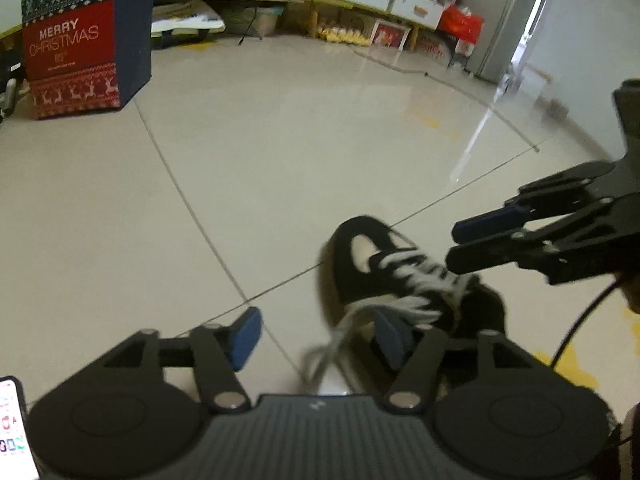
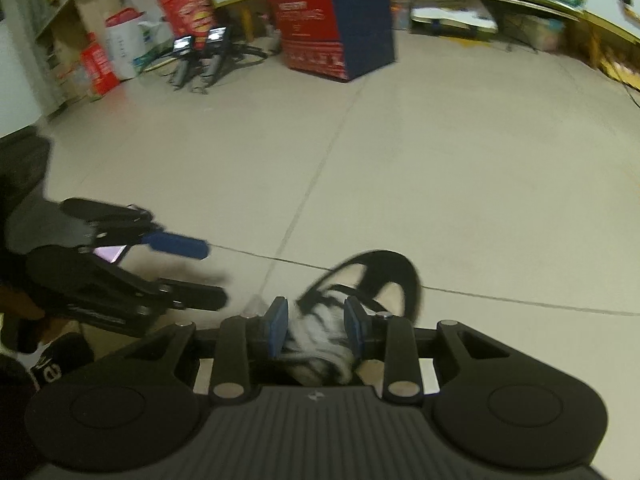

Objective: Lace up shoes with both hands

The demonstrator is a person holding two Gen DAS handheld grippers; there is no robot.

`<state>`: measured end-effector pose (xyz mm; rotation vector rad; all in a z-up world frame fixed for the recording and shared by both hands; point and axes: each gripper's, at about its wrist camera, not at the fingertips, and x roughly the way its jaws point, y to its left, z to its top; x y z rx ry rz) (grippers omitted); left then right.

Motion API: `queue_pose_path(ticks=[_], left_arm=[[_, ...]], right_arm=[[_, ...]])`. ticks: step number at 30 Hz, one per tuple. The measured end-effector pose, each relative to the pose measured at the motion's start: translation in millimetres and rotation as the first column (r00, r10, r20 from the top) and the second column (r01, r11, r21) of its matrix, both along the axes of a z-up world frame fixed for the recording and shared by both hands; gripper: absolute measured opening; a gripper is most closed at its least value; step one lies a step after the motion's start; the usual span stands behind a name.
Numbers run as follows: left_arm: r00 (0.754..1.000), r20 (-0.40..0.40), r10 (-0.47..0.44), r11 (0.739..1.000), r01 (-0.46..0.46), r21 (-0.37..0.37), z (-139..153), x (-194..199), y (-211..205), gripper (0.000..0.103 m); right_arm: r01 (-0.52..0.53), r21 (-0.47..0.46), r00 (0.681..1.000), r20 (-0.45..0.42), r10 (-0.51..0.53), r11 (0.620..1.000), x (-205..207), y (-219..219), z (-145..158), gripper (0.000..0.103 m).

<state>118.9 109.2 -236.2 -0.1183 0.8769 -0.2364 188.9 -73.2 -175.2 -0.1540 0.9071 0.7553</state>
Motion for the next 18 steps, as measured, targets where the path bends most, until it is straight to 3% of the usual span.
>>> queue_pose_path(ticks=[4, 5, 6, 7, 13, 18], left_arm=[[0.996, -0.079, 0.038, 0.998, -0.041, -0.041, -10, 5, 9, 0.075], [0.995, -0.092, 0.048, 0.997, -0.054, -0.054, -11, 5, 12, 0.075], [0.992, -0.105, 0.062, 0.995, -0.07, -0.068, -12, 6, 14, 0.077], [0.99, -0.118, 0.076, 0.993, -0.086, -0.082, -13, 7, 16, 0.078], [0.969, -0.197, 0.153, 0.97, -0.185, -0.16, -18, 13, 30, 0.078], [0.96, -0.208, 0.185, 0.956, -0.225, -0.188, -17, 16, 33, 0.078]], right_arm=[[-0.117, -0.023, 0.993, 0.026, 0.117, 0.993, -10, 19, 0, 0.032], [-0.143, -0.03, 0.989, 0.031, 0.144, 0.989, -12, 24, 0, 0.027], [-0.167, -0.036, 0.985, 0.033, 0.168, 0.985, -14, 29, -1, 0.014], [-0.184, -0.046, 0.982, 0.034, 0.186, 0.982, -15, 33, -3, 0.01], [-0.217, -0.075, 0.976, 0.019, 0.219, 0.973, -10, 43, -13, 0.01], [-0.224, -0.098, 0.974, -0.003, 0.224, 0.97, -8, 48, -22, 0.011]])
